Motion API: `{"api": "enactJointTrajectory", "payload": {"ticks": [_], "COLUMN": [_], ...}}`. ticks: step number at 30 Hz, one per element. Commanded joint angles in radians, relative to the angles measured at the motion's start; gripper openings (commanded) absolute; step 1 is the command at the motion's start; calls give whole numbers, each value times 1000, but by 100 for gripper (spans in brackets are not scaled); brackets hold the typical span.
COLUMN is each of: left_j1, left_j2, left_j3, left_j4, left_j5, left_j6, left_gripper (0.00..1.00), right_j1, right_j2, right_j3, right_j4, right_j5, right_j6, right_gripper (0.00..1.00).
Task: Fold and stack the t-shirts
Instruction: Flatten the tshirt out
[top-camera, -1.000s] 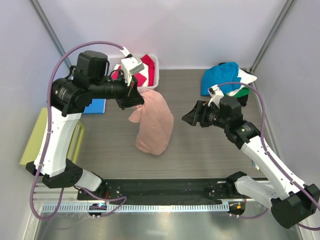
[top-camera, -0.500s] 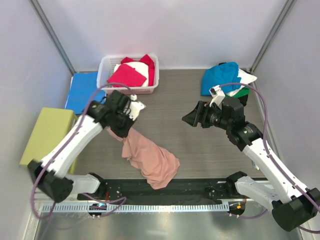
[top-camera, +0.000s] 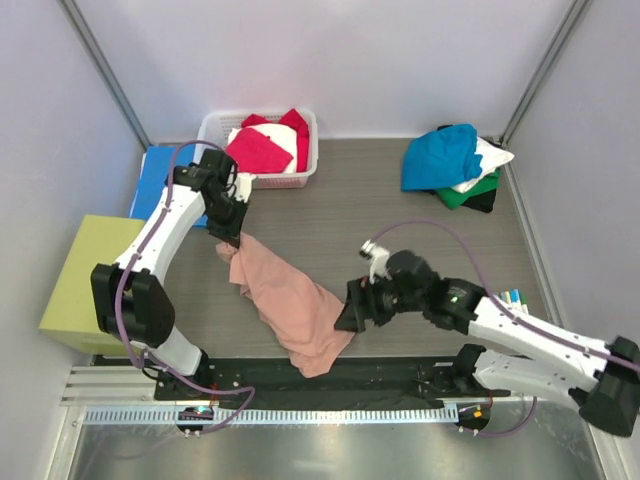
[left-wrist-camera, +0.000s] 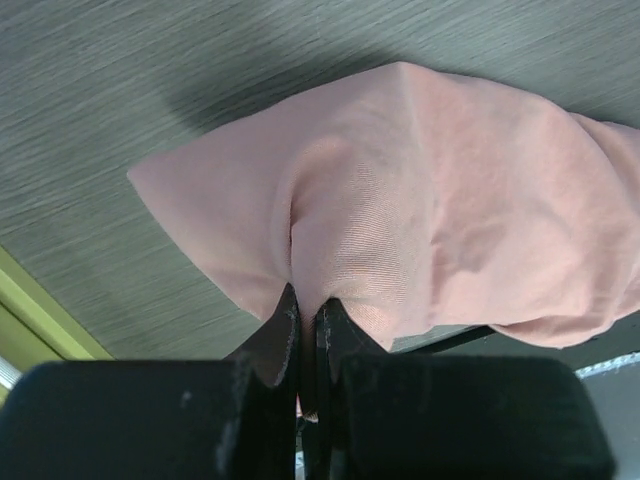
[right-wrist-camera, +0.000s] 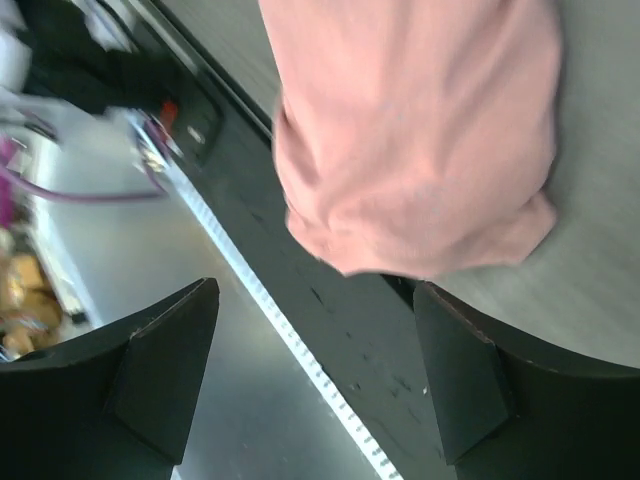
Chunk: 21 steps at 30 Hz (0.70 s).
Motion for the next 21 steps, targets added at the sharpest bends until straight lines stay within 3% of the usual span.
{"api": "enactJointTrajectory", "payload": {"ticks": [1, 3, 7, 13, 21], "left_j1": [16, 22, 25, 28, 32], "left_j2": [17, 23, 17, -15, -57], "left_j3": [6, -1, -40, -67, -104], "left_j4": [29, 43, 65, 65, 72], "left_j5": [71, 76, 87, 108, 107], "left_j6": [-20, -23, -25, -17, -3], "left_gripper": [0, 0, 0, 0, 0], "right_j1": [247, 362, 437, 448, 448], "right_j2": [134, 249, 384, 429, 515], "right_j3": [-7, 28, 82, 107, 148], "right_j4": [-24, -36, -51, -24, 39], "right_j5": [213, 285, 338, 345, 382], "right_j6": [88, 105, 118, 127, 122], "right_gripper": [84, 84, 81, 80, 67]}}
